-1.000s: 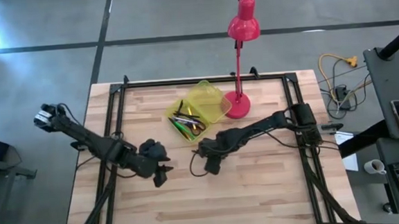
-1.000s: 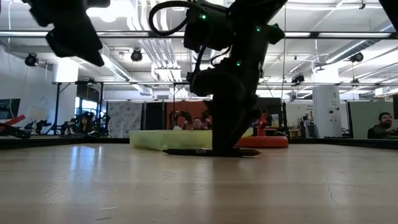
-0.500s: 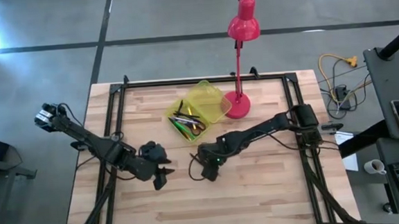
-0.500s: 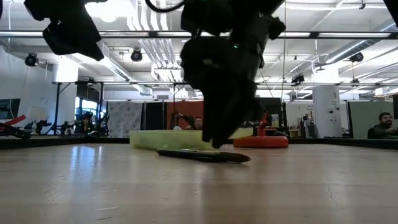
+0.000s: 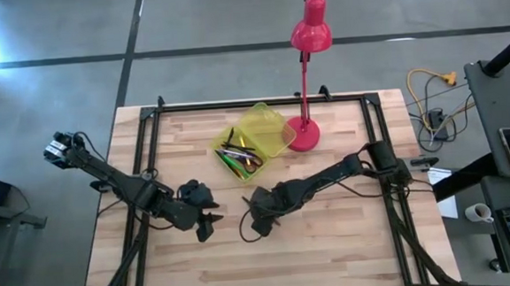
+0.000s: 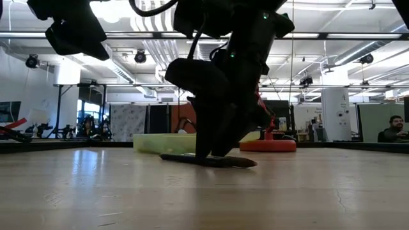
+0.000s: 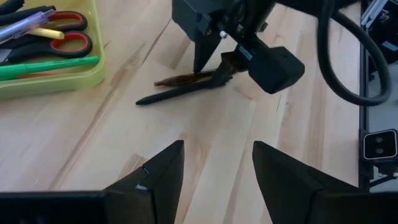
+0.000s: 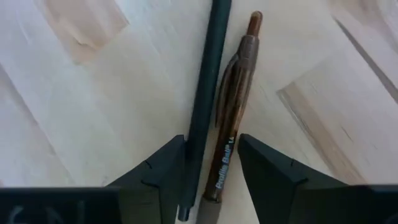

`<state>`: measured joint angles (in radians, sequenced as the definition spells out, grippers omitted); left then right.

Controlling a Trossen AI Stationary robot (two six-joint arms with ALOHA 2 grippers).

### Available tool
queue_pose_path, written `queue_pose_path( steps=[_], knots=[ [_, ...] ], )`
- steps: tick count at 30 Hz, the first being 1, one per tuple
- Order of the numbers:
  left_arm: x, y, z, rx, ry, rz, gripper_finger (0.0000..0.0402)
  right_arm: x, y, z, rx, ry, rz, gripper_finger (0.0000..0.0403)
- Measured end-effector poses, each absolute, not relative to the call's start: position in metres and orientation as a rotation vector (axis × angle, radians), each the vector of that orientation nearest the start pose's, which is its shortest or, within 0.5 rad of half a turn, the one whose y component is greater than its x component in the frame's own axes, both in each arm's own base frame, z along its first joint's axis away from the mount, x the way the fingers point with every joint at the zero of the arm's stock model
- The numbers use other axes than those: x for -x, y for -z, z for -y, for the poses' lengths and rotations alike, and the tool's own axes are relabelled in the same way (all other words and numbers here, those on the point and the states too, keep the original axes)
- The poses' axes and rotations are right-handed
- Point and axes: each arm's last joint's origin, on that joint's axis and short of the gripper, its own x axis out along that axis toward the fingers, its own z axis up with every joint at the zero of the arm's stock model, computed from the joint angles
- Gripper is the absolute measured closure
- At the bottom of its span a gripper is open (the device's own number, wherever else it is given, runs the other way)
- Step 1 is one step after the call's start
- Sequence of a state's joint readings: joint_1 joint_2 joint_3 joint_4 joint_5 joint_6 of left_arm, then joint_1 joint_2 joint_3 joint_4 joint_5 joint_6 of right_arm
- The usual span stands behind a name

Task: Pick & place school supplies into a supply box
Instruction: Put the brown pen into the yellow supply box

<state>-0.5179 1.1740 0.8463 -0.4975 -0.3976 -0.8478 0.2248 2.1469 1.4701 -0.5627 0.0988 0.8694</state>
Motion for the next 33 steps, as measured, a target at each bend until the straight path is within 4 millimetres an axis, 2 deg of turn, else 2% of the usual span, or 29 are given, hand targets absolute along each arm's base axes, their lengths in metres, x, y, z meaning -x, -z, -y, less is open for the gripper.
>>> queue_pose_path(
  steps=[7,10,14,15,24,33],
  knots=[
    [-0.208,-0.256,0.106,0.444,-0.202,-0.724,0.0227,-0.415,-0.140,-0.093,-0.533,0.337,-1.209,0.0268],
    [-0.208,-0.256,0.106,0.444,-0.202,-0.724,0.0227,-0.413,-0.150,-0.091,-0.578,0.296,-1.213,0.0267],
    [-0.208,-0.256,0.106,0.444,-0.202,-0.724,0.0227,-0.417,-0.162,-0.087,-0.754,-0.011,-1.287,0.0265],
    [-0.208,-0.256,0.106,0.444,-0.201,-0.724,0.0227,-0.417,-0.161,-0.086,-0.770,-0.038,-1.300,0.0265],
    [-0.208,-0.255,0.106,0.444,-0.200,-0.725,0.0227,-0.414,-0.156,-0.085,-0.625,0.288,-1.202,0.0248],
    [-0.208,-0.255,0.106,0.443,-0.200,-0.725,0.0227,-0.406,-0.147,-0.096,-0.535,0.373,-1.177,0.0245]
  ],
)
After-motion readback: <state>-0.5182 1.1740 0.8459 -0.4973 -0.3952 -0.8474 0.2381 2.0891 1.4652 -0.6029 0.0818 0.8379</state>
